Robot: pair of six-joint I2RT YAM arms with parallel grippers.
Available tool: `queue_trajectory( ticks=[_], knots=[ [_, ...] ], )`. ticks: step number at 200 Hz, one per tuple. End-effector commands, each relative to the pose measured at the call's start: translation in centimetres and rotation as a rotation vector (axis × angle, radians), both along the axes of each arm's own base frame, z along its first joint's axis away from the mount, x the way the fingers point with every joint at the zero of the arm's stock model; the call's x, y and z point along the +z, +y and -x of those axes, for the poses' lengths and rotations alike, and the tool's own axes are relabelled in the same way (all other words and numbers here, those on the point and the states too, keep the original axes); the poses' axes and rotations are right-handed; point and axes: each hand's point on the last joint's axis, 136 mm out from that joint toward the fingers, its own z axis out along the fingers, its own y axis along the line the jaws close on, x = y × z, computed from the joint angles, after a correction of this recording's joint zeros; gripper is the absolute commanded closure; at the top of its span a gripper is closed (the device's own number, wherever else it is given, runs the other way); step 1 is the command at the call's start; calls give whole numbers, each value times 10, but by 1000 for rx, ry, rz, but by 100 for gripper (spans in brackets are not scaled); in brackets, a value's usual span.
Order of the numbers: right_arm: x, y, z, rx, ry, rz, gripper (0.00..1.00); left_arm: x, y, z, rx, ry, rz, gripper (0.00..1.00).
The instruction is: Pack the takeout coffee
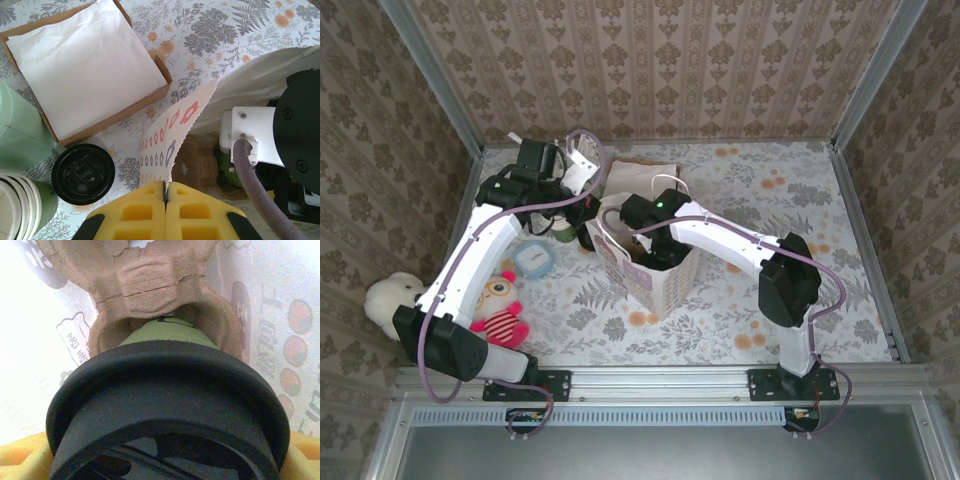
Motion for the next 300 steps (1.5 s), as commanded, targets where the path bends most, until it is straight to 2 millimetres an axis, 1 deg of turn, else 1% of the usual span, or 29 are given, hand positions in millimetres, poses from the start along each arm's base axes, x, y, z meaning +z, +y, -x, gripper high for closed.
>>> queue_trajectory(
  ticks=[1, 57, 90, 300],
  knots=[
    [-9, -4, 3, -13, 19, 13, 63, -3, -1, 3, -15, 5, -5, 100],
    [-14, 1, -1, -11, -21, -25, 63, -5, -1, 3, -15, 9, -7, 100],
    [-18, -1, -1, -13, -25, -18, 63, -5, -1, 3, -15, 11, -8, 100],
    [-19, -1, -4, -2, -37, -15, 63, -9, -3, 4, -23, 20, -13, 100]
  ],
)
